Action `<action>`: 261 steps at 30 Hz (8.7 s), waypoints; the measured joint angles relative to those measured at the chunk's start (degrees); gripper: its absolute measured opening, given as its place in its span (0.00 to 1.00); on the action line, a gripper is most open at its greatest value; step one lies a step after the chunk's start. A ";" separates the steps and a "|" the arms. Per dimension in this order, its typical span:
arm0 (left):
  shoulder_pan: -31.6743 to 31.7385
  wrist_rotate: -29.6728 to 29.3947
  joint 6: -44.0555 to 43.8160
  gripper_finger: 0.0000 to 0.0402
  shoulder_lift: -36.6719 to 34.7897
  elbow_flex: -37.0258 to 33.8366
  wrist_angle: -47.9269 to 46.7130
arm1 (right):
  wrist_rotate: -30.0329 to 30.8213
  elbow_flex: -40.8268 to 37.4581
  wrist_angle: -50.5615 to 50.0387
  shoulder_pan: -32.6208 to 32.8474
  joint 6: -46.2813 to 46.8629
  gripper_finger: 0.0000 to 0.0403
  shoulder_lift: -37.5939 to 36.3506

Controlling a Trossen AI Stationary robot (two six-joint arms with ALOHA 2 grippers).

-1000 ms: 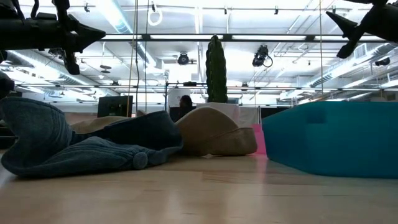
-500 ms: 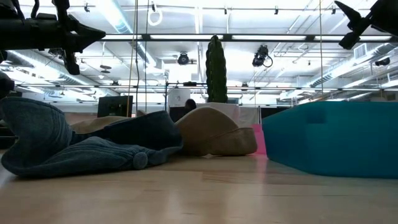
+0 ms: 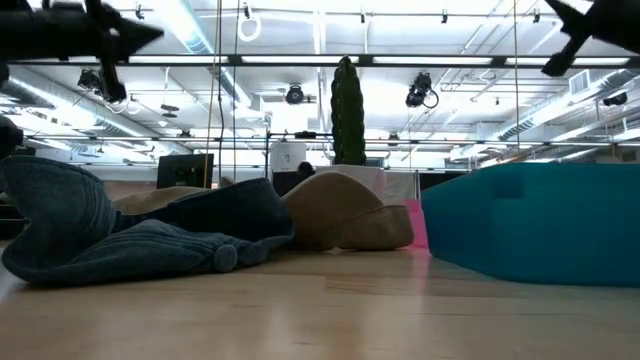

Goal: Pick & Place hat
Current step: Put the top blue cap into the pink bin

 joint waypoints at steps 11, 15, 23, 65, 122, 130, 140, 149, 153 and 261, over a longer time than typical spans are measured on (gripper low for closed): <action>-0.01 1.66 21.06 0.01 8.13 15.55 -4.56 | -3.72 15.20 -8.21 0.01 -10.14 0.01 13.07; -0.01 1.02 25.65 0.01 13.20 21.55 -8.85 | -4.54 23.03 -18.73 0.01 -14.67 0.02 17.73; 0.01 -2.29 37.54 0.05 23.31 31.41 -11.68 | -0.29 37.82 -31.73 -0.01 -25.53 0.02 26.69; 27.42 4.43 2.41 0.64 61.38 71.33 -78.99 | -7.96 41.43 -37.85 -0.12 -31.21 0.53 44.60; 45.87 25.61 -1.85 0.64 105.74 71.33 -81.06 | -8.00 41.38 -42.34 -0.10 -21.04 0.53 52.68; 45.80 25.59 -0.91 0.48 106.11 71.33 -79.06 | -7.99 41.38 -42.35 -0.12 -21.04 0.53 52.68; 45.83 25.59 0.97 0.10 106.12 71.33 -78.62 | -7.98 41.38 -42.37 -0.10 -21.06 0.53 52.68; 45.66 25.59 3.81 0.01 106.11 71.33 -78.53 | -7.98 41.38 -42.39 -0.12 -21.06 0.53 52.68; 44.91 25.58 5.39 0.01 105.07 71.29 -78.87 | -7.98 41.38 -42.39 -0.10 -21.06 0.53 52.68; -13.35 -3.48 113.57 0.00 80.25 71.31 -31.01 | -26.45 41.43 -48.60 1.44 14.21 0.44 43.38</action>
